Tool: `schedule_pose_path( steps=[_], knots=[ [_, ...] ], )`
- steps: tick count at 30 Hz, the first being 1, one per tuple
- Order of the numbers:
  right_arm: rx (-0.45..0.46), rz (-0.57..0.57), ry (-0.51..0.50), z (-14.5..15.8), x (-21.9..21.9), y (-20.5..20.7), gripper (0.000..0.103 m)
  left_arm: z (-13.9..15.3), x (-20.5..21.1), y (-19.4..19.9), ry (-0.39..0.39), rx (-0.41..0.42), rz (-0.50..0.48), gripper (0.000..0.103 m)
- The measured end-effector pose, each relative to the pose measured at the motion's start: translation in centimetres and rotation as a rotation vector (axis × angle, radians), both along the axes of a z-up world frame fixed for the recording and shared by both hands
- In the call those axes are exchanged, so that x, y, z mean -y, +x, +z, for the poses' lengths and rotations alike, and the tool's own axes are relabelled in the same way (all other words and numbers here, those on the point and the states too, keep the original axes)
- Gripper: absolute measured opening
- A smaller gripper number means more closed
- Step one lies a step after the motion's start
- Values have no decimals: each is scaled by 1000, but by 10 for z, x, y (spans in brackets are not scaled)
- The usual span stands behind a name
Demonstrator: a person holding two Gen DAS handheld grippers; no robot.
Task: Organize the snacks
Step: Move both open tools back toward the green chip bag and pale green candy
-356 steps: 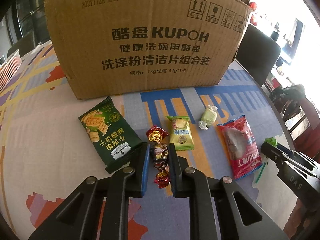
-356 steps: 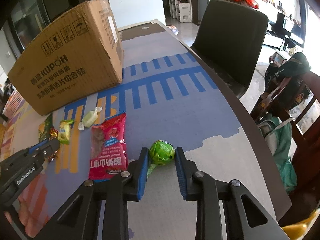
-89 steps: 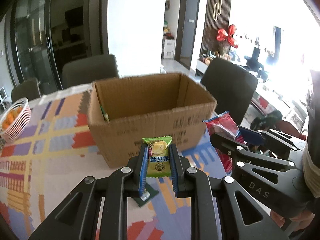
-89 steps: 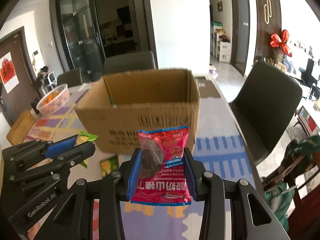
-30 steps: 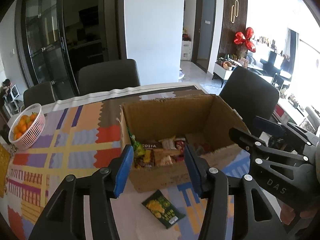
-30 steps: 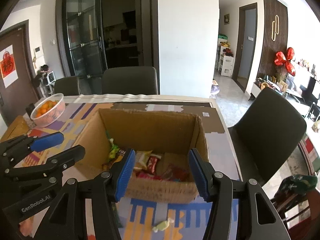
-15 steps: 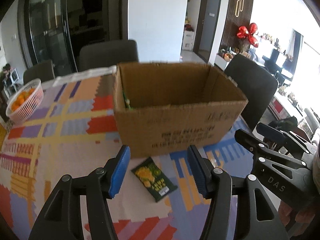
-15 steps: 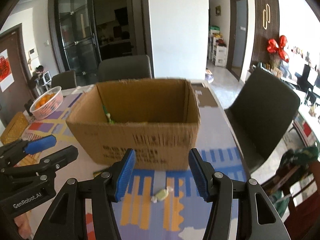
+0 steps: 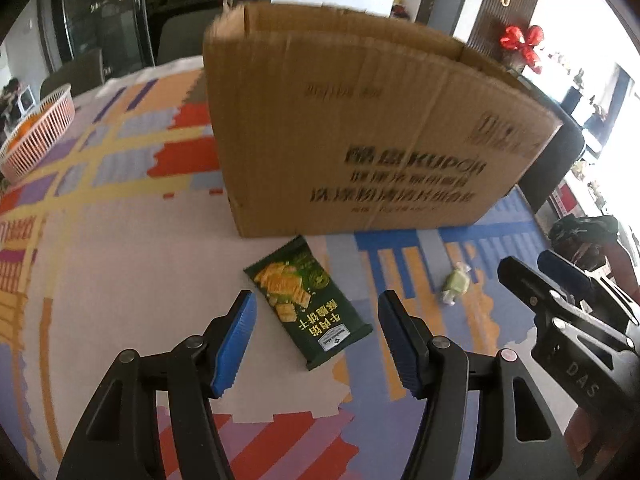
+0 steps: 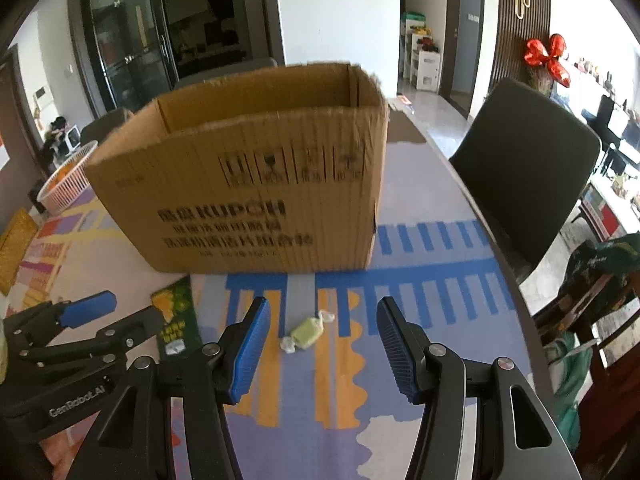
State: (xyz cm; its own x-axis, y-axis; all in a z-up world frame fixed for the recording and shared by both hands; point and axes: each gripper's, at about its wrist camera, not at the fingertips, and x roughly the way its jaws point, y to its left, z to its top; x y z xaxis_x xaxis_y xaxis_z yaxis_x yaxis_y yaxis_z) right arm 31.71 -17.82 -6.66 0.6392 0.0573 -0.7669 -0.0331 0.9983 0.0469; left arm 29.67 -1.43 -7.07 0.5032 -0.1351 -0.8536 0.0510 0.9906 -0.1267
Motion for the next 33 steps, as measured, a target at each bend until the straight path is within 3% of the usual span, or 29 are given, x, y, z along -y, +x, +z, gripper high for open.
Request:
schedule_pose_path(
  steps=[8,19,24,33],
  knots=[
    [-67,-10,6,-25,0,4,56,-30,3,15,-19,-55,28,65],
    [-111,-17,33,-42,-1,11,56,-44,7,24,33,-32,84,64],
    [-128,-23,48,-51,-3,17,56,-43,-3,18,47,-6,79,45],
    [-140,4,24,-66,-22,22,56,-43,-20,12,-25,-8,46,43]
  ],
)
